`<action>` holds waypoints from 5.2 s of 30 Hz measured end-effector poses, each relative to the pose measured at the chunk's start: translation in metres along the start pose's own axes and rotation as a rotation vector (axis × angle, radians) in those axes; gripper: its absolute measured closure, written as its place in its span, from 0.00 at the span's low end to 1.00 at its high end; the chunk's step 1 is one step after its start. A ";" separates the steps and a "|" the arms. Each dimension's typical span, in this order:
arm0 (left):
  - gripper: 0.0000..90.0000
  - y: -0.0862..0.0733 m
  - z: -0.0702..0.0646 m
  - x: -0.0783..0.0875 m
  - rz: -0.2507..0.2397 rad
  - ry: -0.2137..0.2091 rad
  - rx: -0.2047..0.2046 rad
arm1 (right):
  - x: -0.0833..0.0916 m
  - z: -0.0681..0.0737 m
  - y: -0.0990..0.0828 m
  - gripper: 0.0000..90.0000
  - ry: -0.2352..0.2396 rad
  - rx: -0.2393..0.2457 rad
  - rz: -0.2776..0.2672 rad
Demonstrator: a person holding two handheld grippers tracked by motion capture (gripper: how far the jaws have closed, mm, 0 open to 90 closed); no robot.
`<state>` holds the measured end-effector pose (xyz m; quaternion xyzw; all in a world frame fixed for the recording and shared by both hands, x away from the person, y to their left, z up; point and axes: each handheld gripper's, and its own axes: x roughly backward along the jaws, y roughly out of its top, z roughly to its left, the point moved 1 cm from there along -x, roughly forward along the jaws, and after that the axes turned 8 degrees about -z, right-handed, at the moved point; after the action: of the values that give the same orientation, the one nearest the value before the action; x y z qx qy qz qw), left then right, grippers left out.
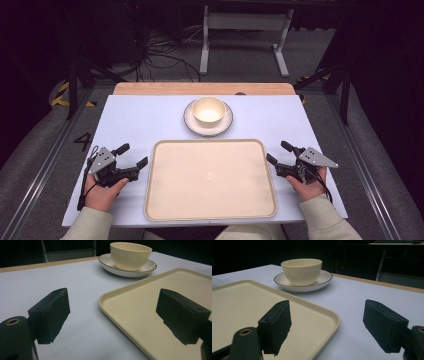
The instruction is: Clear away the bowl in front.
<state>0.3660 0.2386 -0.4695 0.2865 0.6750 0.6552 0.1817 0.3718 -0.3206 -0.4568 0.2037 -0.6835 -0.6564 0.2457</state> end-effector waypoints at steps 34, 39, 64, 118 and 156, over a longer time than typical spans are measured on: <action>0.14 0.045 -0.019 0.000 -0.010 -0.023 0.009 | 0.000 -0.001 0.003 0.17 0.015 0.007 0.024; 0.13 0.055 -0.023 -0.002 -0.003 -0.032 0.022 | 0.000 0.000 0.003 0.09 0.031 0.009 0.032; 0.12 0.121 -0.033 -0.037 -0.051 -0.108 0.000 | 0.003 -0.005 0.000 0.03 0.028 0.008 0.002; 0.12 0.142 -0.018 -0.166 -0.001 -0.049 0.030 | 0.011 -0.007 -0.002 0.00 0.047 -0.011 -0.079; 0.24 0.114 -0.004 -0.248 0.266 0.028 0.141 | 0.015 -0.005 -0.004 0.00 0.036 0.004 -0.122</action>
<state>0.5713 0.0776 -0.3890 0.3763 0.6779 0.6283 0.0635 0.3627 -0.3338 -0.4593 0.2571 -0.6665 -0.6652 0.2172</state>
